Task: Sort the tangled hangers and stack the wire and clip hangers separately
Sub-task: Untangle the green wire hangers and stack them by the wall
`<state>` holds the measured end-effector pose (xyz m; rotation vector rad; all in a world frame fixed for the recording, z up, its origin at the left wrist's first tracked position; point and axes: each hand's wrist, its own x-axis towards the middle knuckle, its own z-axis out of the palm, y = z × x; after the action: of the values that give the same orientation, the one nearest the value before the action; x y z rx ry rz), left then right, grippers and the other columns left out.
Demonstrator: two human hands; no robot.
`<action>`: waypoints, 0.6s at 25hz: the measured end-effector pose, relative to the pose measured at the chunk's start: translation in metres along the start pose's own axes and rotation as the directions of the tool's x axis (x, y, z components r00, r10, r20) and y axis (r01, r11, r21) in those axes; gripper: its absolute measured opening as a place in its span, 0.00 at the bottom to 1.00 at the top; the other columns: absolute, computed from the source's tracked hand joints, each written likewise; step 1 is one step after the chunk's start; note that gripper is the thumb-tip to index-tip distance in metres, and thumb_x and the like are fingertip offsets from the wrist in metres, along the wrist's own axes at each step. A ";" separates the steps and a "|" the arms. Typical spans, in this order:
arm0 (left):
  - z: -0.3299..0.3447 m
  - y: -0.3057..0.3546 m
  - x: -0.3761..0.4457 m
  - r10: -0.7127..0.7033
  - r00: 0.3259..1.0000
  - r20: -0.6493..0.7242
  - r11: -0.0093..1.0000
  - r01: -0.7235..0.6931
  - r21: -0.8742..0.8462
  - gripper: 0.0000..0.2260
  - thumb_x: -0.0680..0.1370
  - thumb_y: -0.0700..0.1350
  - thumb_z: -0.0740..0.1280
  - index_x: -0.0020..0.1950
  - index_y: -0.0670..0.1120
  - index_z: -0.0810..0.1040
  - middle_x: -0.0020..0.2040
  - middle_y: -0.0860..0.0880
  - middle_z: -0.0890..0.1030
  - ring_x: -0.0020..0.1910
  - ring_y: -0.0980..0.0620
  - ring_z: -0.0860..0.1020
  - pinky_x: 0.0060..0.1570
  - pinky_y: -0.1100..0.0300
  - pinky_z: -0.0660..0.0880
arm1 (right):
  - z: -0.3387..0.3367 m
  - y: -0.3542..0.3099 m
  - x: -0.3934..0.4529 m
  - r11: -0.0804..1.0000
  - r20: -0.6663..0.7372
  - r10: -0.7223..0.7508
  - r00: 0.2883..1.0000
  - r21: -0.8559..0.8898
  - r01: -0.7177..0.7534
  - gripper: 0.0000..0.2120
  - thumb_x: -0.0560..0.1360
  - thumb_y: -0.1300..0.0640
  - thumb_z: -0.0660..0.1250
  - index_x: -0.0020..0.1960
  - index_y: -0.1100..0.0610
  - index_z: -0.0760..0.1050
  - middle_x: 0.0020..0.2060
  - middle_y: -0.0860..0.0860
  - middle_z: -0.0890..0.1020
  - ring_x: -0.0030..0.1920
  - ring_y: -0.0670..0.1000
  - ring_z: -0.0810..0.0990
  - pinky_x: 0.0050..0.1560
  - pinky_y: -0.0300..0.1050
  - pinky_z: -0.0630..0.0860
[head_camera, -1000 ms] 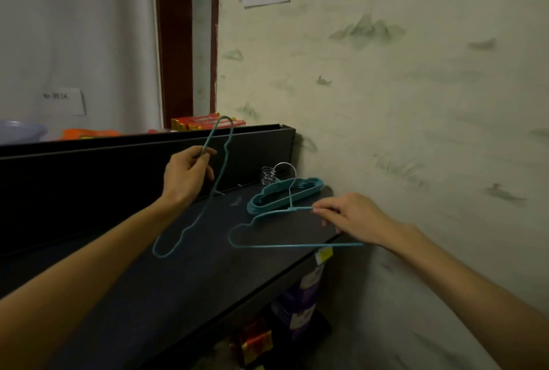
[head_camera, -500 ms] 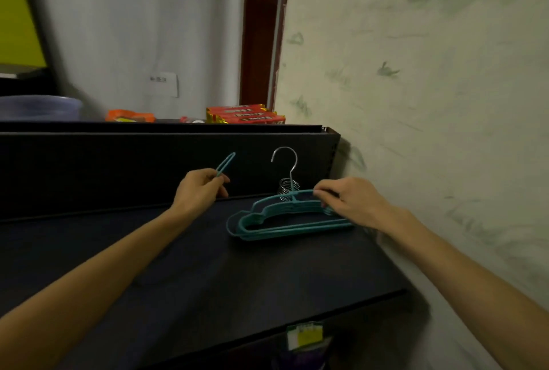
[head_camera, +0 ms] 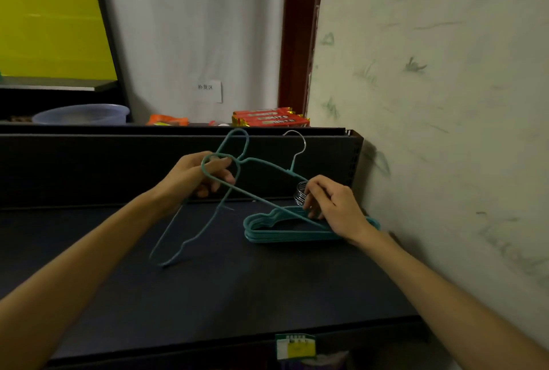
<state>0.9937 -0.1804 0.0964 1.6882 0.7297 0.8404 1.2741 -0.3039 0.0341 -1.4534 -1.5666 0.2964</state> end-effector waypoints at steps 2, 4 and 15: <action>0.002 0.011 -0.003 0.052 0.997 -0.058 0.992 -0.058 -0.111 0.10 0.81 0.51 0.64 0.48 0.45 0.77 0.44 0.43 0.85 0.32 0.51 0.73 0.28 0.62 0.66 | 0.009 -0.004 0.001 0.989 -0.042 0.078 0.996 0.128 -0.072 0.10 0.85 0.55 0.59 0.49 0.56 0.76 0.38 0.54 0.84 0.34 0.55 0.83 0.30 0.45 0.76; 0.005 0.026 -0.004 0.054 0.993 -0.104 0.952 -0.082 -0.294 0.13 0.82 0.51 0.59 0.39 0.48 0.72 0.47 0.42 0.85 0.33 0.51 0.74 0.29 0.62 0.66 | 0.017 -0.011 0.002 0.964 -0.081 0.126 0.989 0.246 -0.103 0.11 0.85 0.55 0.59 0.50 0.58 0.76 0.39 0.55 0.84 0.36 0.57 0.83 0.31 0.47 0.76; 0.020 0.109 -0.001 0.484 0.873 -0.061 0.871 -0.487 -0.055 0.13 0.83 0.41 0.65 0.67 0.46 0.73 0.41 0.44 0.84 0.25 0.55 0.65 0.25 0.66 0.65 | 0.010 -0.064 0.029 0.992 -0.098 0.058 0.994 0.113 -0.047 0.18 0.80 0.54 0.68 0.69 0.55 0.75 0.45 0.50 0.84 0.45 0.44 0.82 0.49 0.38 0.77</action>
<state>1.0159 -0.2191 0.1983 1.8232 0.2929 1.2419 1.2295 -0.2909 0.0880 -1.4034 -1.4111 0.3307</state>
